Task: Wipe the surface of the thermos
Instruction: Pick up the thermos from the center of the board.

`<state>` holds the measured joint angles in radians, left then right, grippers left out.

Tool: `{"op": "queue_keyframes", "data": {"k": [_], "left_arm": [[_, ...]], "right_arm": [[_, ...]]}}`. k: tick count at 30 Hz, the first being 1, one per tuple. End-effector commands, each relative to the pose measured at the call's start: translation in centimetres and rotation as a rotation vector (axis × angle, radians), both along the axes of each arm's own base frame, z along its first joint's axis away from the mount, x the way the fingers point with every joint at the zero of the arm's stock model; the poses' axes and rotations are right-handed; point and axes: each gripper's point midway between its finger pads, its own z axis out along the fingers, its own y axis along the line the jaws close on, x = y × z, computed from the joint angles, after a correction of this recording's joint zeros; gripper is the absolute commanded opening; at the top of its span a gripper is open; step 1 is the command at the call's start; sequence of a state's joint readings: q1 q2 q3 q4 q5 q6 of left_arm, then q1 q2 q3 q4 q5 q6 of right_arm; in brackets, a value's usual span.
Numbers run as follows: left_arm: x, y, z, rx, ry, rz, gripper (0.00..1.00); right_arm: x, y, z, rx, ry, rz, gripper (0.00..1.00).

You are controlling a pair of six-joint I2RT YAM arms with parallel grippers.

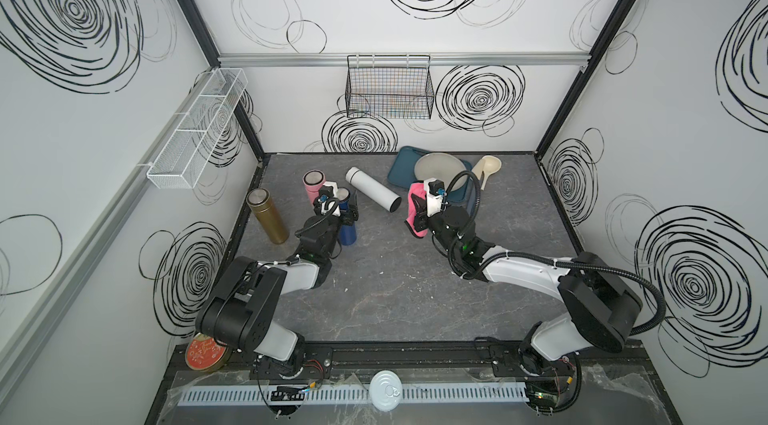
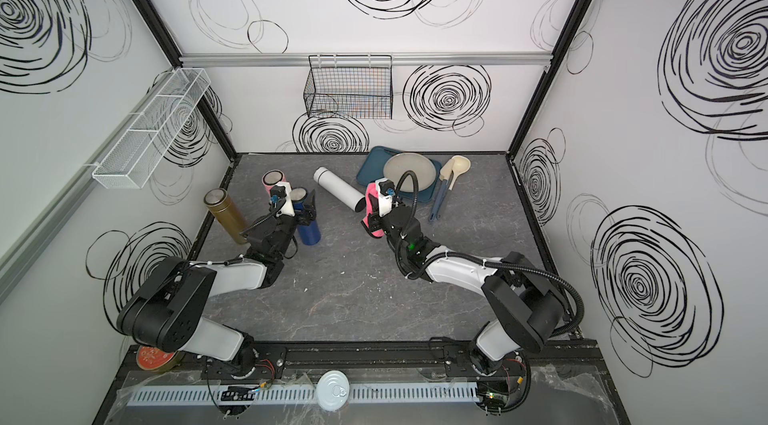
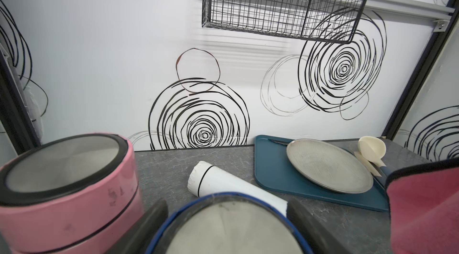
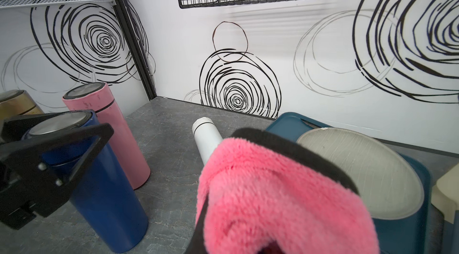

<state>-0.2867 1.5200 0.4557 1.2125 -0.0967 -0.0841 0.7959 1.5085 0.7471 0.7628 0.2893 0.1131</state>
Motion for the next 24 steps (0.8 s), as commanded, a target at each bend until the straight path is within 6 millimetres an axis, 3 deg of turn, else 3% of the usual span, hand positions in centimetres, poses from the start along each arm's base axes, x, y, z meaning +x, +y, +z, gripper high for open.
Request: {"op": "queue_keyframes", "data": {"k": [1,8,12,14,19,24], "left_arm": [[0.4,-0.3,1.6,-0.019,-0.061,-0.026,0.80],[0.7,-0.7,1.5,-0.018,-0.065,-0.047,0.63],[0.4,-1.0,2.3,-0.032,-0.083,-0.080,0.17],[-0.1,-1.2,3.2,-0.044,-0.098,-0.102,0.04],[-2.9,-2.8,6.1,-0.086,-0.139,-0.215,0.00],[-7.7,-7.5,8.4,-0.042,-0.205,-0.371,0.00]], "right_arm": [[-0.4,-1.0,1.5,0.044,-0.021,-0.022,0.00],[-0.8,-1.7,1.9,0.058,-0.025,-0.031,0.00],[-1.0,-2.2,2.0,0.070,-0.016,-0.043,0.00],[-0.9,-2.6,1.8,0.083,0.007,-0.069,0.00],[-1.4,-3.8,1.4,0.176,0.104,-0.103,0.00],[-3.7,-1.0,5.3,0.238,0.110,0.107,0.00]]}}
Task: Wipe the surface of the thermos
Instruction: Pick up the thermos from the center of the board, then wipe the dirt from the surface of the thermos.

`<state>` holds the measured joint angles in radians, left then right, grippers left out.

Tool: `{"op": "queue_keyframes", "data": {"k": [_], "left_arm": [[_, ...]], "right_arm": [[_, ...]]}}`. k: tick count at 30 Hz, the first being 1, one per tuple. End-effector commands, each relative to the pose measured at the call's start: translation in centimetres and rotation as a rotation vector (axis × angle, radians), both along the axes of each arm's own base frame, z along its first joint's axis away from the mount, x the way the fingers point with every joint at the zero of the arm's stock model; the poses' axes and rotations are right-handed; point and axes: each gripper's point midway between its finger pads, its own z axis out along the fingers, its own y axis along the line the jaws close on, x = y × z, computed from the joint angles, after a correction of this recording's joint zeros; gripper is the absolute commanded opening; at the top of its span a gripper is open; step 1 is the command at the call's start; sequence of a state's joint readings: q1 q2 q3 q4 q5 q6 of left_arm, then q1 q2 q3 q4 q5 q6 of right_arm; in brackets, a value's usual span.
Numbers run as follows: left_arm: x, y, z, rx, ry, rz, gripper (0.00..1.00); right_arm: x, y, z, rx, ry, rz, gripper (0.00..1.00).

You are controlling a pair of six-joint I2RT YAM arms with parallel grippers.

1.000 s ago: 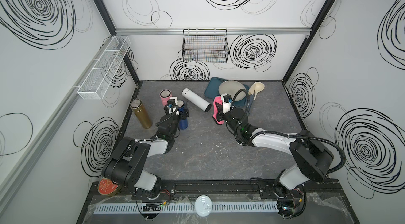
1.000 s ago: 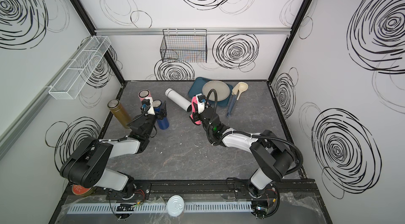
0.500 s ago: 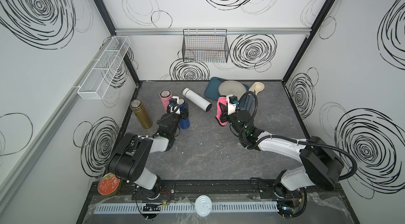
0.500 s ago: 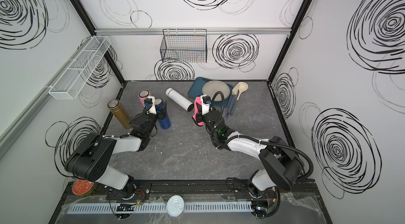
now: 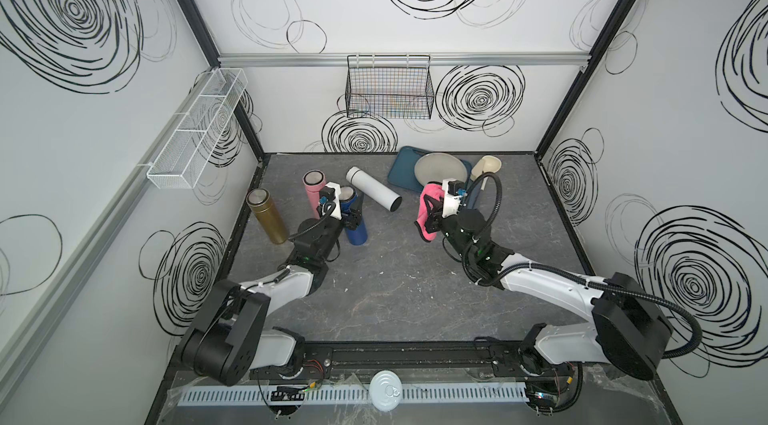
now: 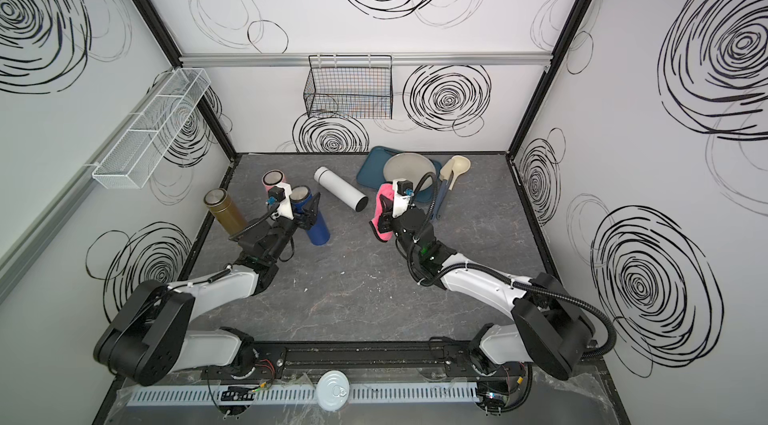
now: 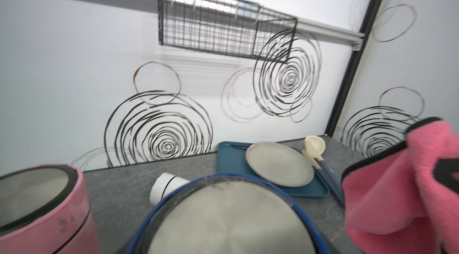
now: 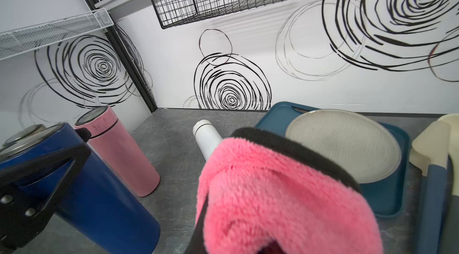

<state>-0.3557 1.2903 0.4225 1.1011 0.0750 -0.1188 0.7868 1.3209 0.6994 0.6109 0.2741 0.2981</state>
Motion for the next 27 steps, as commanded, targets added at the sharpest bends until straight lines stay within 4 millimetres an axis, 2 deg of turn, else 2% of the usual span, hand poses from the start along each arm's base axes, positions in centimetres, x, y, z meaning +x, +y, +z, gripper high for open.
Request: {"op": "queue_keyframes", "data": {"k": [1,4,7,10,13,16,18,23,25,27], "left_arm": [[-4.0,-3.6,3.9,-0.001,-0.143,-0.145,0.00],[-6.4,-5.1,5.3,-0.029,-0.186,-0.196,0.00],[-8.3,-5.9,6.7,-0.095,-0.214,-0.264,0.00],[-9.6,-6.7,7.6,-0.117,-0.242,-0.315,0.00],[-9.9,-6.7,8.2,-0.141,-0.250,-0.318,0.00],[-10.2,-6.8,8.5,-0.164,-0.258,-0.334,0.00],[-10.3,-7.1,8.5,-0.170,-0.259,-0.350,0.00],[-10.3,-7.8,8.1,-0.171,-0.251,-0.376,0.00],[-10.6,-8.2,8.1,-0.169,-0.253,-0.405,0.00],[-11.1,-8.7,8.2,-0.166,-0.258,-0.438,0.00]], "right_arm": [[-1.8,1.7,3.9,0.113,0.002,0.137,0.00],[-3.5,2.7,5.6,0.195,-0.004,0.241,0.00],[-5.5,4.5,4.9,0.245,-0.002,0.346,0.00],[-7.3,5.9,2.1,0.223,0.004,0.389,0.00],[-9.0,5.9,-0.7,0.247,0.008,0.422,0.00],[-9.1,5.4,-2.3,0.251,0.057,0.402,0.00],[-9.6,5.4,-1.2,0.257,0.039,0.424,0.00],[-12.5,6.7,3.7,0.225,-0.082,0.517,0.00],[-12.8,7.0,4.4,0.229,-0.092,0.536,0.00],[-12.6,7.0,4.1,0.228,-0.088,0.530,0.00]]}}
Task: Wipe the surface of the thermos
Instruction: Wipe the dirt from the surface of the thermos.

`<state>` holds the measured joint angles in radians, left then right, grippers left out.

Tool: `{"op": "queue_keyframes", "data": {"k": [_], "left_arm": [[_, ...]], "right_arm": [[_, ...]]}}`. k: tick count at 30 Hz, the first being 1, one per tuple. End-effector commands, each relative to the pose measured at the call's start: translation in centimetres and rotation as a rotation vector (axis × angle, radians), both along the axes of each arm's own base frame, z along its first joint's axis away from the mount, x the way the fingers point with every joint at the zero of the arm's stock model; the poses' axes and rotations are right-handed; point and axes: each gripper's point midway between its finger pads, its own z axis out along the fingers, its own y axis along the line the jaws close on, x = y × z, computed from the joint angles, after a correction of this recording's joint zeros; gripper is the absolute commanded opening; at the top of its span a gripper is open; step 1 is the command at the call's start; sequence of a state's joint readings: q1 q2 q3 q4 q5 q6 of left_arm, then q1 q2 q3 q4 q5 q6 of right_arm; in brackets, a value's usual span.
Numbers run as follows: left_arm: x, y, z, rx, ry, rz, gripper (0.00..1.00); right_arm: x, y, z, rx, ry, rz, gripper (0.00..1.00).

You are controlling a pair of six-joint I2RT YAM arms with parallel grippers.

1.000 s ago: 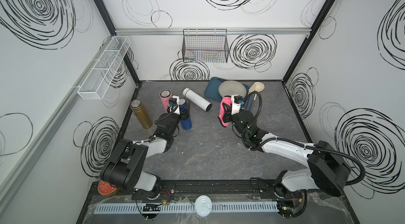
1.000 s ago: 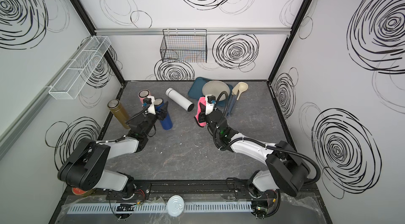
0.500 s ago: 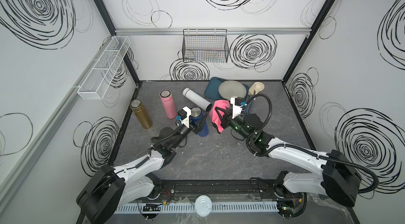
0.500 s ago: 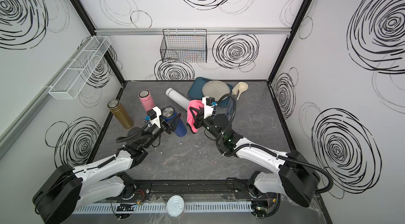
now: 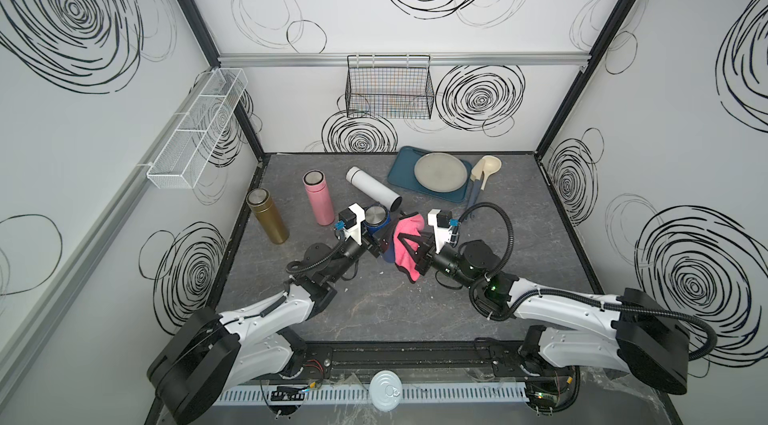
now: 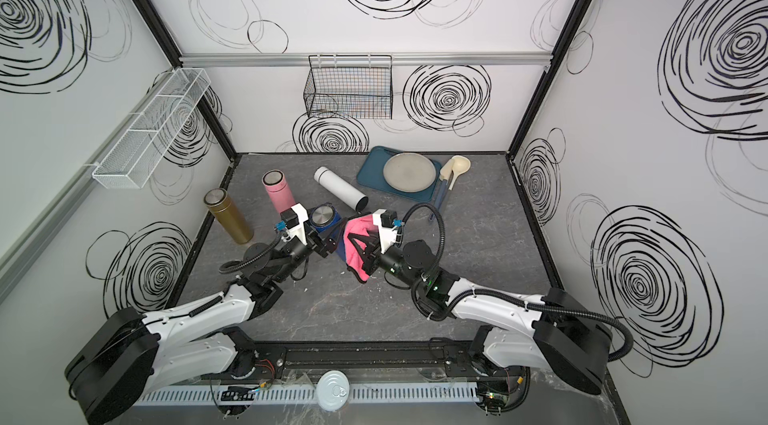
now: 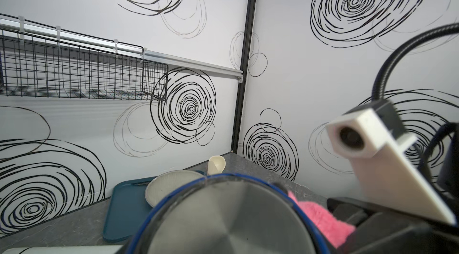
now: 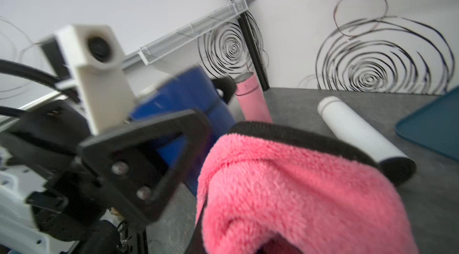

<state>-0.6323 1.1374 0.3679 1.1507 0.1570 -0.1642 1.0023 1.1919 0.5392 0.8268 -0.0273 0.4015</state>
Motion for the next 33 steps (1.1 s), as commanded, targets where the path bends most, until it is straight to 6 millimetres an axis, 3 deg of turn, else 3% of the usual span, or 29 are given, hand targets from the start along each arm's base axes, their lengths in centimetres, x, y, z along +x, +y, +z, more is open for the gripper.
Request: {"op": "queue_keyframes", "data": {"k": [1,6,8,10,16,19,22,27,29,31,33], "left_arm": [[-2.3,-0.3,4.1,-0.095,-0.136,-0.080,0.00],[-2.8,-0.6,4.5,-0.094,-0.133,-0.086,0.00],[-3.2,-0.9,4.5,-0.087,-0.146,-0.097,0.00],[-3.4,-1.1,4.6,-0.088,-0.153,-0.103,0.00],[-3.8,-1.3,4.4,-0.091,-0.159,-0.125,0.00],[-4.2,-1.3,4.1,-0.089,-0.164,-0.131,0.00],[-4.7,-1.1,4.1,-0.091,-0.186,-0.137,0.00],[-5.3,-2.2,3.7,-0.037,-0.216,-0.174,0.00],[-5.3,-2.3,3.6,-0.022,-0.229,-0.164,0.00],[-5.4,-2.3,3.6,-0.018,-0.249,-0.160,0.00],[-5.6,-2.3,3.4,-0.013,-0.277,-0.152,0.00]], "right_arm": [[0.2,0.2,0.5,0.009,-0.027,-0.005,0.00],[1.6,-0.1,-5.4,-0.024,0.089,-0.045,0.00],[1.5,0.2,-6.6,-0.027,0.114,-0.035,0.00],[1.2,0.7,-6.1,-0.025,0.102,-0.017,0.00],[0.8,0.4,-0.4,0.044,-0.004,0.011,0.00],[0.6,0.1,1.0,0.094,-0.003,0.057,0.00],[0.7,0.4,-0.4,0.095,0.040,0.081,0.00],[1.4,0.0,-6.9,0.045,0.172,0.054,0.00],[1.5,-0.2,-8.6,0.023,0.205,0.042,0.00],[1.4,-0.2,-8.2,0.027,0.196,0.052,0.00],[1.1,-0.2,-6.2,0.042,0.149,0.068,0.00]]}}
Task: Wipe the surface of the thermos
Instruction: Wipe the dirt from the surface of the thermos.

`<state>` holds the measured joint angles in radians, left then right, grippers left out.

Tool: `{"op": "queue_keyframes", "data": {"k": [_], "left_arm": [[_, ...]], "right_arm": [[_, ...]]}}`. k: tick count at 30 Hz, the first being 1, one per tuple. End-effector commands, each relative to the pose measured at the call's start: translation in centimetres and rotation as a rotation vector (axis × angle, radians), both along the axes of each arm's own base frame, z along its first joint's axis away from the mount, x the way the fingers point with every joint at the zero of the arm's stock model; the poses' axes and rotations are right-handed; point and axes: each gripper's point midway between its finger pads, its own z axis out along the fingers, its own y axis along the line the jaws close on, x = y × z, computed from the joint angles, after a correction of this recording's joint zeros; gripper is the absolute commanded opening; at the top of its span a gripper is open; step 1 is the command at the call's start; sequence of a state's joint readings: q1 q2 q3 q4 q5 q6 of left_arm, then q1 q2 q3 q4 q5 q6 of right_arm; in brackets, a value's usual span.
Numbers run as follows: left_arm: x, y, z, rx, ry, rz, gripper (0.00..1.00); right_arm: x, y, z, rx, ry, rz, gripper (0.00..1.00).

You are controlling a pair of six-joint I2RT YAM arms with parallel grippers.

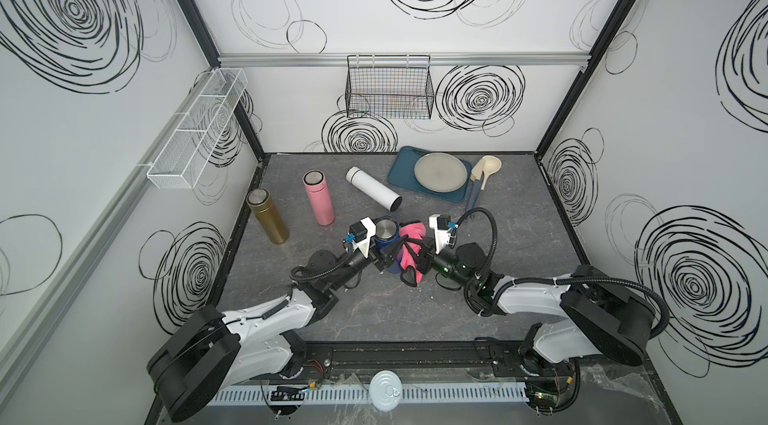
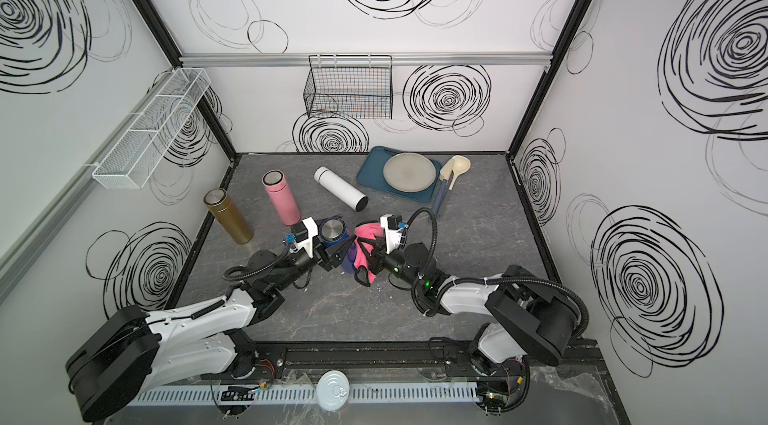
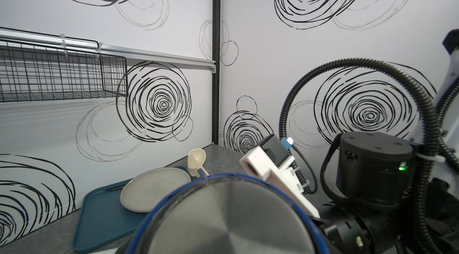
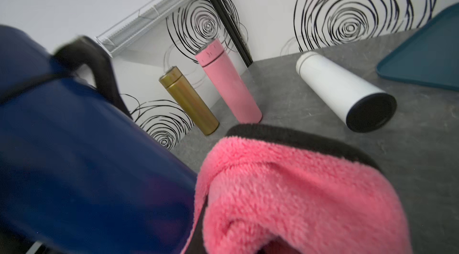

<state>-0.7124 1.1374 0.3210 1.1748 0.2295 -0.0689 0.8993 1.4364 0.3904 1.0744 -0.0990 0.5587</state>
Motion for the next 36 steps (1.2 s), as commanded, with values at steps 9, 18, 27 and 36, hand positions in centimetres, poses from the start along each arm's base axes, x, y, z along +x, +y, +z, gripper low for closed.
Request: {"op": "queue_keyframes", "data": {"k": [9,18,27,36], "left_arm": [[-2.8,-0.3,4.8,-0.092,-0.276,-0.061,0.00],[-3.1,-1.4,5.0,-0.081,-0.291,-0.148,0.00],[-2.3,-1.7,4.9,-0.045,-0.347,-0.132,0.00],[-2.3,-1.7,4.8,-0.024,-0.392,-0.145,0.00]], "right_arm": [[-4.4,0.0,11.2,0.199,-0.226,0.191,0.00],[-2.4,-0.9,2.8,0.139,-0.016,0.140,0.00],[-4.5,-1.2,11.8,0.217,-0.220,0.223,0.00],[-3.3,-1.6,5.2,0.163,-0.071,0.178,0.00]]}}
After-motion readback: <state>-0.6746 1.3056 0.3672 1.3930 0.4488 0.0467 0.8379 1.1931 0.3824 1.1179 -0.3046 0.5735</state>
